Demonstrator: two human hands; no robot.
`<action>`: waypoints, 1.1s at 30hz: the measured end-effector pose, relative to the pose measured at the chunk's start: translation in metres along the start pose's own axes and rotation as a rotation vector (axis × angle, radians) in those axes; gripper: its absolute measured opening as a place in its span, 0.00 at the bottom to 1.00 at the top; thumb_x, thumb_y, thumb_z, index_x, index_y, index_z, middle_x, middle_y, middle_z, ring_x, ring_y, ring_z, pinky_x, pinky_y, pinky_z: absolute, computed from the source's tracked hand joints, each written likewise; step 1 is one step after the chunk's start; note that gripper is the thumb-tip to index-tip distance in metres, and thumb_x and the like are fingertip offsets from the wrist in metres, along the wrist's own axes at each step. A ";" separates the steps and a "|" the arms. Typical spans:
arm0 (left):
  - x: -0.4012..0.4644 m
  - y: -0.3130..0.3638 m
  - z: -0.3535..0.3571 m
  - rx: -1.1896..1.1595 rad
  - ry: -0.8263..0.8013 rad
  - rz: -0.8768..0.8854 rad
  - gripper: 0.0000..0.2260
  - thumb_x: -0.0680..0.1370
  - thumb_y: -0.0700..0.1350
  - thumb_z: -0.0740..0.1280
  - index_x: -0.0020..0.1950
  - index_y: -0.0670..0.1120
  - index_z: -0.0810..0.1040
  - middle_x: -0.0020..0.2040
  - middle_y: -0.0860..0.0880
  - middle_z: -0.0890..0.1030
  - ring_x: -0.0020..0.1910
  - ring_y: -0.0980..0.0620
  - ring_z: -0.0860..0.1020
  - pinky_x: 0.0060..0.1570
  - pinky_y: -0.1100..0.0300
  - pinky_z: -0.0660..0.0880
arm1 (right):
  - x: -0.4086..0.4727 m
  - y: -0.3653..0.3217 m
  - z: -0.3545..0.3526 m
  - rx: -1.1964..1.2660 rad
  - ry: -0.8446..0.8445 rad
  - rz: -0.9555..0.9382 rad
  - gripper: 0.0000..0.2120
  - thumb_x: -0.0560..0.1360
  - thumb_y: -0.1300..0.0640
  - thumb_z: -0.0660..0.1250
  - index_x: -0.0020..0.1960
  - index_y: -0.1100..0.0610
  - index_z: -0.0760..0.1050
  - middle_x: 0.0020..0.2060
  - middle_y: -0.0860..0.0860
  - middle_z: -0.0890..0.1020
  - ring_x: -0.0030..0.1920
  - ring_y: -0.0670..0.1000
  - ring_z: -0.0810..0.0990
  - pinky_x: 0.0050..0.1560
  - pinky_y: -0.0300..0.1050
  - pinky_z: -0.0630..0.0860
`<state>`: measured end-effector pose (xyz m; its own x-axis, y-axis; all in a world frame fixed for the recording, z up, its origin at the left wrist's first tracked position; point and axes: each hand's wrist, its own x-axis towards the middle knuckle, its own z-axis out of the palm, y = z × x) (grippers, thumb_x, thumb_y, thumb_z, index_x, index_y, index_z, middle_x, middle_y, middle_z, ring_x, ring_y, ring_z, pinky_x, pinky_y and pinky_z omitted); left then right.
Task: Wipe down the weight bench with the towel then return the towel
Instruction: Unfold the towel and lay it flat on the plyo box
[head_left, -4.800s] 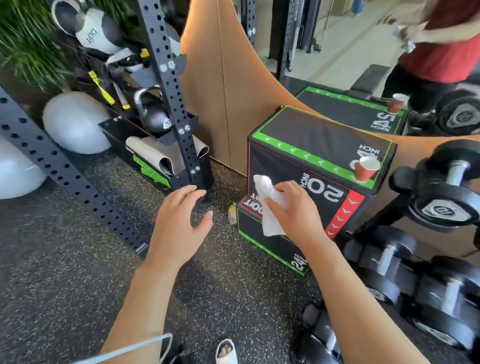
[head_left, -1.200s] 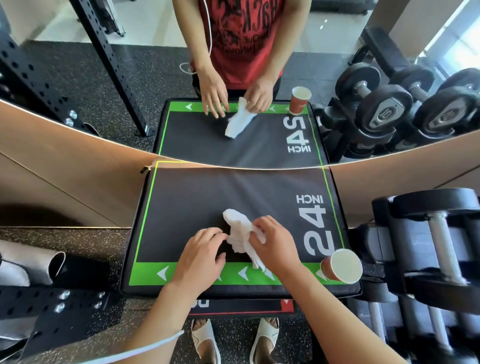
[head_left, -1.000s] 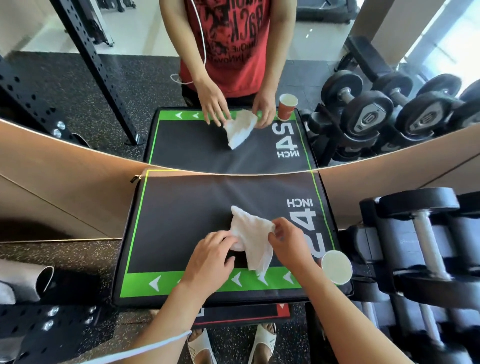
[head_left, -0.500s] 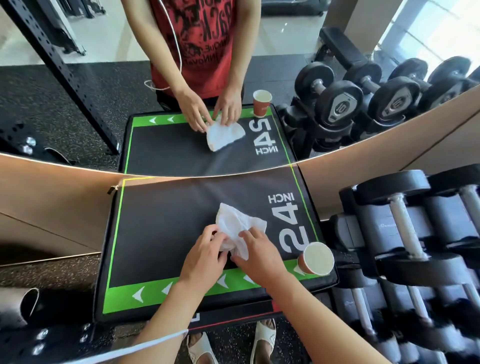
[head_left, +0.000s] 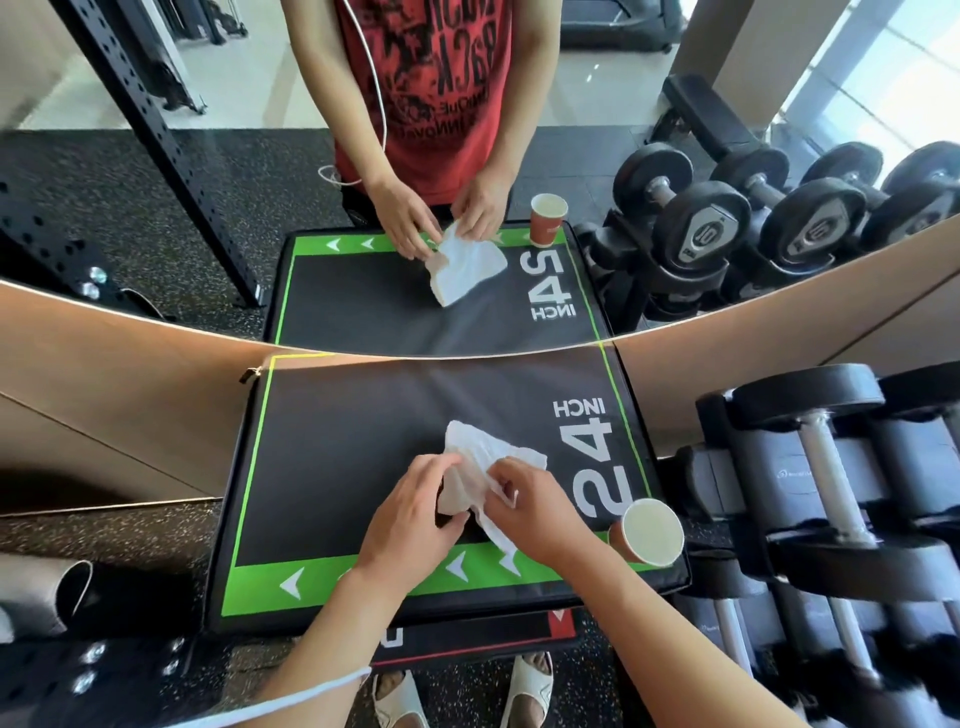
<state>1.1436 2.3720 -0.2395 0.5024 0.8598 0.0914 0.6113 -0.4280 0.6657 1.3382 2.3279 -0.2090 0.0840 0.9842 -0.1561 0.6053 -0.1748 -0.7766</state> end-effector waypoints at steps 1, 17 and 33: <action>-0.001 -0.001 0.002 -0.010 0.009 -0.014 0.29 0.75 0.47 0.77 0.73 0.53 0.70 0.66 0.58 0.73 0.60 0.55 0.78 0.48 0.57 0.80 | 0.000 -0.003 0.000 0.038 0.006 0.023 0.11 0.73 0.48 0.62 0.39 0.55 0.70 0.35 0.48 0.75 0.36 0.51 0.72 0.41 0.53 0.73; 0.001 -0.019 0.039 0.428 -0.142 0.176 0.15 0.67 0.35 0.77 0.47 0.52 0.82 0.45 0.54 0.76 0.42 0.52 0.74 0.37 0.59 0.79 | 0.062 0.009 -0.040 -0.386 0.055 -0.071 0.08 0.78 0.61 0.66 0.56 0.57 0.79 0.49 0.53 0.78 0.47 0.61 0.80 0.44 0.51 0.75; -0.070 -0.018 -0.026 0.262 -0.122 0.079 0.15 0.72 0.48 0.73 0.57 0.52 0.79 0.54 0.57 0.76 0.53 0.53 0.75 0.45 0.60 0.75 | -0.035 0.021 0.068 -0.443 -0.233 -0.342 0.12 0.71 0.60 0.66 0.54 0.52 0.75 0.48 0.49 0.75 0.48 0.56 0.75 0.43 0.57 0.77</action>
<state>1.0818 2.3271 -0.2390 0.6149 0.7878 0.0348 0.6963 -0.5631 0.4452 1.2940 2.2874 -0.2615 -0.3190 0.9412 -0.1110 0.8433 0.2285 -0.4864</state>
